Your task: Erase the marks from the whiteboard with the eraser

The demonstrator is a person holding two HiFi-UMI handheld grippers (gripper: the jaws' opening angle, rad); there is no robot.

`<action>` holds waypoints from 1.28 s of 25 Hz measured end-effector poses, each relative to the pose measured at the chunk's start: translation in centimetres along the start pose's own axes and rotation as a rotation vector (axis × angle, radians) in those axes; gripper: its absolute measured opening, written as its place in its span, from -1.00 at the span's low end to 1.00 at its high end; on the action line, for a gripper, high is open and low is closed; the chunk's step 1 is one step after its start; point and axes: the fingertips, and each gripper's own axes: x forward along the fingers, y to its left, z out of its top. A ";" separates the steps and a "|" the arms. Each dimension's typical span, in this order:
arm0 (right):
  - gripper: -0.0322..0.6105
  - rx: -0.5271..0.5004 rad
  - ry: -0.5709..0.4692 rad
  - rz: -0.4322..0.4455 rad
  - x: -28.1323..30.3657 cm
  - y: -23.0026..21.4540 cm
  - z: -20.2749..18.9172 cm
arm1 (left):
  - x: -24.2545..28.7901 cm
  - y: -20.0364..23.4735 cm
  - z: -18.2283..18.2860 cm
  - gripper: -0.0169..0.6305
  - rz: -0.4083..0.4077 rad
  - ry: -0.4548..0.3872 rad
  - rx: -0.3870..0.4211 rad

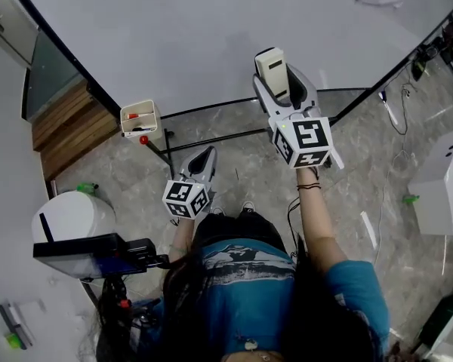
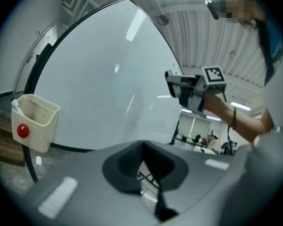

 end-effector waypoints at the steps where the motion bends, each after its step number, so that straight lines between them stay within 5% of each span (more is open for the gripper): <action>1: -0.08 0.016 0.029 0.016 -0.9 1.1 -1.4 | -0.3 -0.5 0.0 -0.94 -0.004 -0.004 0.001; 13: -0.08 0.184 0.255 0.194 -10.6 10.2 -13.2 | -2.6 -1.2 -0.3 -0.94 0.067 -0.066 -0.017; 24: -0.08 0.214 0.303 0.298 -26.5 6.1 -15.1 | -4.8 -16.8 -4.0 -0.94 0.162 -0.124 0.004; 32: -0.08 0.231 0.306 0.363 -33.4 6.0 -16.7 | -7.5 -23.9 -8.5 -0.94 0.212 -0.069 0.019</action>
